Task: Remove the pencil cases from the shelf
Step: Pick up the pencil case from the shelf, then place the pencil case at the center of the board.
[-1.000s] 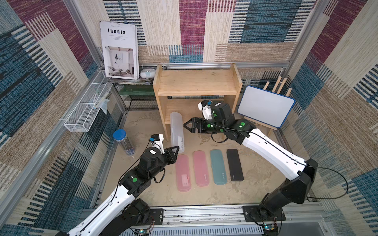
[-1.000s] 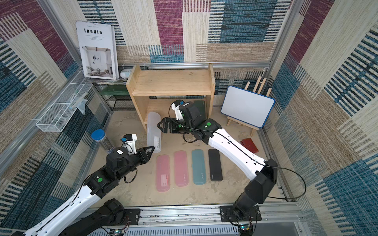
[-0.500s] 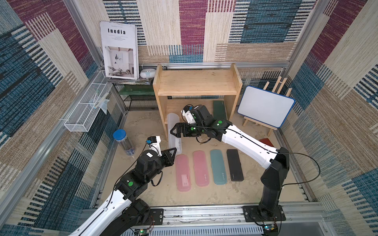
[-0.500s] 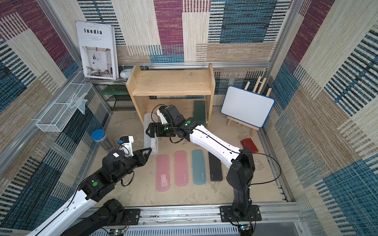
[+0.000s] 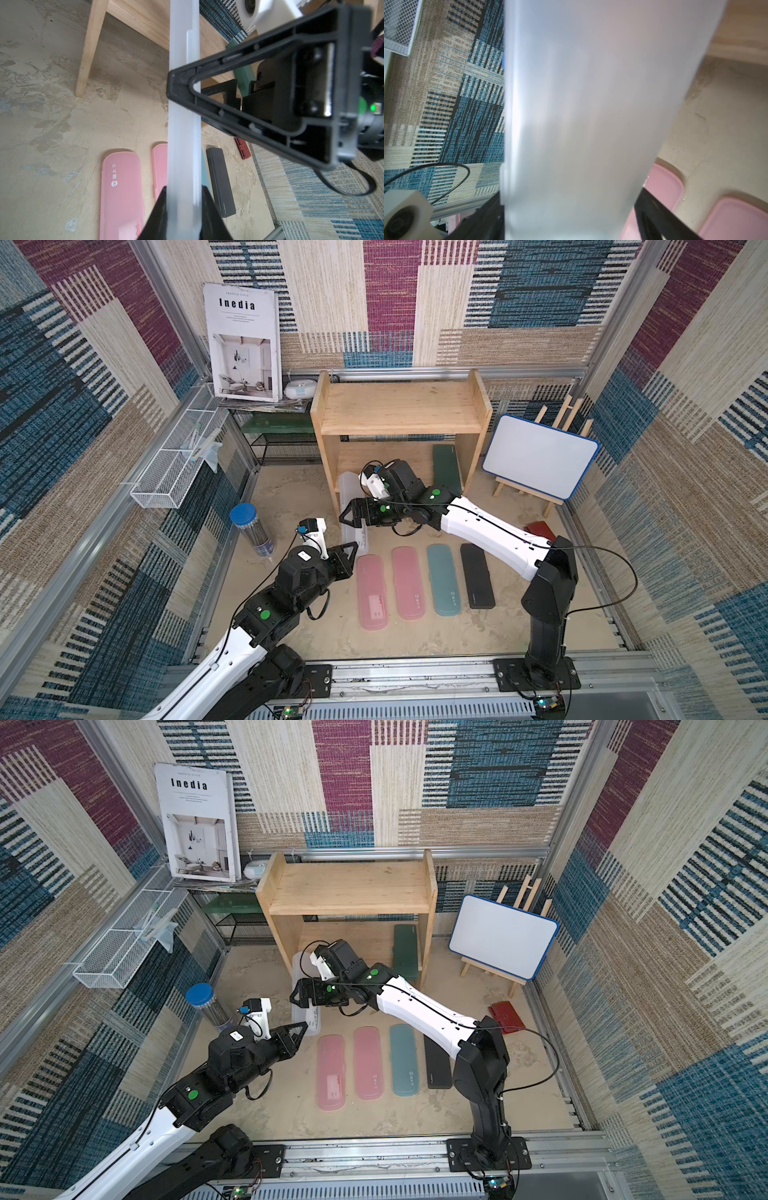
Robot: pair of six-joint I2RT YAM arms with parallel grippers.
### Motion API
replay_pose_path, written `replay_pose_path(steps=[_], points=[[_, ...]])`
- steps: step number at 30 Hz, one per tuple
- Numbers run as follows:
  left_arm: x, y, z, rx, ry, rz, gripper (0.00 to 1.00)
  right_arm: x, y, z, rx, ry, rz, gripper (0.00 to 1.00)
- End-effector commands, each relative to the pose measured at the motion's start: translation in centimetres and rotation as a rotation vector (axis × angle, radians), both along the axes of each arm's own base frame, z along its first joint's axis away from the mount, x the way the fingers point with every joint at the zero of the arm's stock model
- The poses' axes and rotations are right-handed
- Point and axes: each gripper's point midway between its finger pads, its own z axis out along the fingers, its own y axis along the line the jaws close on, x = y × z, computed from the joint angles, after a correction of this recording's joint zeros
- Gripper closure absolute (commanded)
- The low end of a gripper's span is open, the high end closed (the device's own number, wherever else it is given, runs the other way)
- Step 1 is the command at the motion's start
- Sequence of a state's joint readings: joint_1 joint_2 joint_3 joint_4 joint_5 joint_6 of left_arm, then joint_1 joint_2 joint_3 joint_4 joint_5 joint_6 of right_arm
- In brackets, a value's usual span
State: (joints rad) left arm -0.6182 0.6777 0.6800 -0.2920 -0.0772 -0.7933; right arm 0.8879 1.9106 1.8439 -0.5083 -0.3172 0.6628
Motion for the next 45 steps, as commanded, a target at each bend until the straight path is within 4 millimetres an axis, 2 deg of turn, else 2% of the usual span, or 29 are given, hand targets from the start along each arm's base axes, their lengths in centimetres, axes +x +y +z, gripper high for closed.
replay_pose_path(steps=[1, 2, 6, 7, 10, 12, 15, 17, 19, 22, 25, 29, 34, 39, 45], points=[[0.1, 0.2, 0.8, -0.001, -0.034, 0.006, 0.88, 0.2, 0.3, 0.7, 0.025, -0.015, -0.002, 0.26], [0.1, 0.3, 0.8, 0.001, -0.034, 0.012, 0.83, 0.1, 0.2, 0.8, 0.026, -0.018, -0.001, 0.29], [-0.1, 1.9, 0.5, 0.034, -0.018, 0.081, 0.43, -0.8, -0.2, 1.6, 0.013, -0.048, -0.001, 0.31], [-0.1, 2.5, 0.3, 0.048, -0.014, 0.106, 0.36, -1.2, -0.4, 1.6, 0.0, -0.058, -0.002, 0.31], [-0.6, 5.2, 0.7, 0.089, -0.031, 0.213, 0.26, -2.8, -1.7, 0.6, -0.043, -0.059, -0.01, 0.29], [-1.3, 7.5, 1.8, 0.098, -0.09, 0.291, 0.22, -4.3, -2.9, -0.8, -0.064, -0.039, -0.016, 0.29], [-2.4, 10.8, 3.6, 0.139, -0.172, 0.407, 0.18, -6.9, -3.8, -3.4, -0.078, 0.028, -0.013, 0.28], [-2.9, 12.4, 4.4, 0.193, -0.183, 0.467, 0.16, -8.4, -3.5, -5.0, -0.075, 0.078, 0.002, 0.27], [-3.0, 13.2, 4.9, 0.256, -0.17, 0.49, 0.16, -9.8, -2.3, -6.4, -0.073, 0.121, 0.032, 0.26], [-2.6, 13.2, 5.6, 0.313, -0.139, 0.497, 0.15, -11.1, 0.5, -7.5, -0.055, 0.168, 0.083, 0.26], [-2.1, 12.9, 5.5, 0.334, -0.112, 0.496, 0.14, -11.2, 3.1, -8.4, -0.078, 0.184, 0.103, 0.25], [-2.1, 13.0, 5.1, 0.316, -0.104, 0.511, 0.14, -11.0, 4.7, -12.3, -0.154, 0.283, 0.032, 0.23], [-2.7, 13.4, 4.3, 0.321, -0.094, 0.51, 0.13, -11.4, 5.5, -16.1, -0.235, 0.312, -0.006, 0.22], [-3.1, 13.6, 3.6, 0.328, -0.073, 0.503, 0.12, -11.2, 6.8, -17.5, -0.278, 0.301, -0.026, 0.22], [-3.1, 13.3, 3.0, 0.327, -0.056, 0.488, 0.12, -10.4, 6.0, -19.4, -0.364, 0.282, -0.081, 0.21]])
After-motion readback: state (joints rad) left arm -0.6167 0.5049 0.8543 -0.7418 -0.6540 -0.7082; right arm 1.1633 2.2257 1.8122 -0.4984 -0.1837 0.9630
